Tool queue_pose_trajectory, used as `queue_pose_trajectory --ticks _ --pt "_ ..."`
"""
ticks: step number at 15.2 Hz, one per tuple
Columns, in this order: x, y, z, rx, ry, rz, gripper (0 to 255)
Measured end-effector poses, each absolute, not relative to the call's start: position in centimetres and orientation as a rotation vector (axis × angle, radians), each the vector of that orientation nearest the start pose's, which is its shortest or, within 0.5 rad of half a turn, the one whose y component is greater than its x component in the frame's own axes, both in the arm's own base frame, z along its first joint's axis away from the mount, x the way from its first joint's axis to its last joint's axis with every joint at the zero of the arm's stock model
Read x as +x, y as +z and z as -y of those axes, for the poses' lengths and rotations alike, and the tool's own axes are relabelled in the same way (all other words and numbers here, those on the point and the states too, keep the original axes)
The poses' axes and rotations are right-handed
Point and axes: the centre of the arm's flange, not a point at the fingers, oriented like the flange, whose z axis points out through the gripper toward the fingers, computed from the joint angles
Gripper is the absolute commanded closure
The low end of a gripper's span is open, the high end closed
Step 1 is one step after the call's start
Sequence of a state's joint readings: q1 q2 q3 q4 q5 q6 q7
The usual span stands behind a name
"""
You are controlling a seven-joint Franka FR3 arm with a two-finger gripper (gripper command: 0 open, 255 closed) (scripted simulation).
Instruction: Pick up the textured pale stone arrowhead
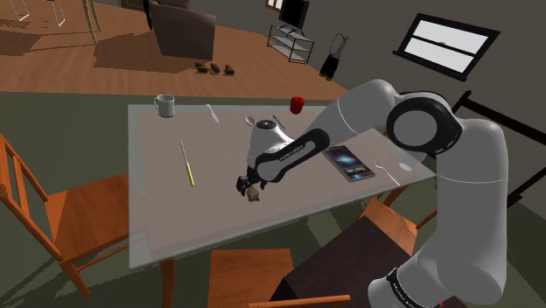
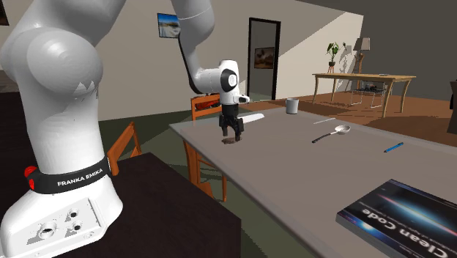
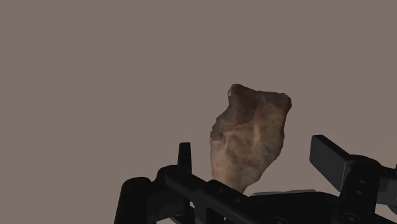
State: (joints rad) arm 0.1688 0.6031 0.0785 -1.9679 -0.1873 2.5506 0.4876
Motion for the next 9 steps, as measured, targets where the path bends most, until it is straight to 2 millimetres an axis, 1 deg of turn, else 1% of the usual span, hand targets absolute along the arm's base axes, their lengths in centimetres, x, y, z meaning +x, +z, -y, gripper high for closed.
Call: queue_pose_trajectory --ticks 1,9 --pt "59.10 15.78 -15.05 -3.198 -0.010 -0.156 255" --pt "59.16 15.60 -15.00 -3.198 -0.011 -0.156 255"
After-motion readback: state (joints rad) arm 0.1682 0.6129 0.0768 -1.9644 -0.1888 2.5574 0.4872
